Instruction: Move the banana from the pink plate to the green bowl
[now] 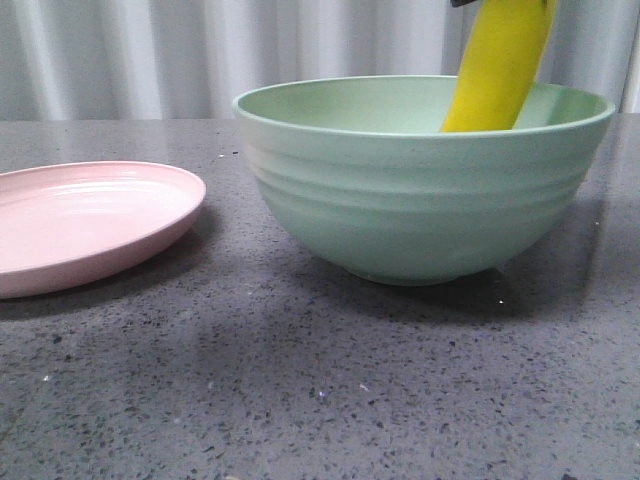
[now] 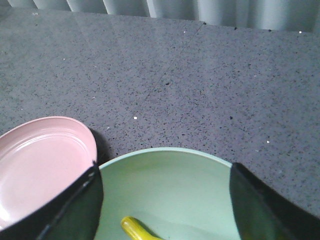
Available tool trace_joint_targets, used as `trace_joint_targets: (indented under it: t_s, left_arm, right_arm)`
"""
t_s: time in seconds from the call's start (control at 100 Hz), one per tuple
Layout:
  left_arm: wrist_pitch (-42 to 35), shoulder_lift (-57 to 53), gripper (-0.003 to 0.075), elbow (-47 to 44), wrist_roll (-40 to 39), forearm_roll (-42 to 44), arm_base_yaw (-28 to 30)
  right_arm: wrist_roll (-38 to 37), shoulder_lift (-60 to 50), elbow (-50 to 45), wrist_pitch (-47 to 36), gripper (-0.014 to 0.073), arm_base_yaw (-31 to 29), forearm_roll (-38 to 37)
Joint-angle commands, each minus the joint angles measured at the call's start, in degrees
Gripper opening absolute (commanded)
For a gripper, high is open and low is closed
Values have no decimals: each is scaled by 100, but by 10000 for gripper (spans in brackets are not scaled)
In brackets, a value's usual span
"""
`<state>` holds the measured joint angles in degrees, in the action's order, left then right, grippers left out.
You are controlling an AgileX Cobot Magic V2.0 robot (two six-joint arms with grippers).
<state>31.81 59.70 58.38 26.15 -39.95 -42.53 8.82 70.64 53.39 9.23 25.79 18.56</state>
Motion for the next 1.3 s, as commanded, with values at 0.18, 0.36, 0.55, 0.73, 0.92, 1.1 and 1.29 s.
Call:
trace_joint_targets:
  t_s: [0.18, 0.36, 0.55, 0.73, 0.92, 1.1, 1.29]
  left_arm:
    - [-264, -105, 388, 204, 9, -213, 13]
    - [-259, -105, 388, 204, 9, -213, 13]
    - [-341, -105, 384, 204, 9, -213, 13]
    - [-381, -241, 195, 204, 9, -624, 13]
    - [-444, -598, -20, 192, 175, -697, 13]
    - [-552, -1081, -20, -90, 435, -687, 13]
    - [-1057, -1891, -20, -979, 522, -687, 13]
  right_arm:
    - [90, -247, 164, -699, 490, -21, -119]
    - [100, -655, 164, -1030, 490, -21, -247]
    - [100, -1156, 164, -611, 489, -21, -247]
    - [100, -1737, 164, 187, 363, -21, -247]
    - [100, -2344, 164, 834, 28, -21, -247]
    - [100, -2868, 111, 1526, -71, -21, -272]
    - [100, -3545, -481, 1534, -71, -21, -301]
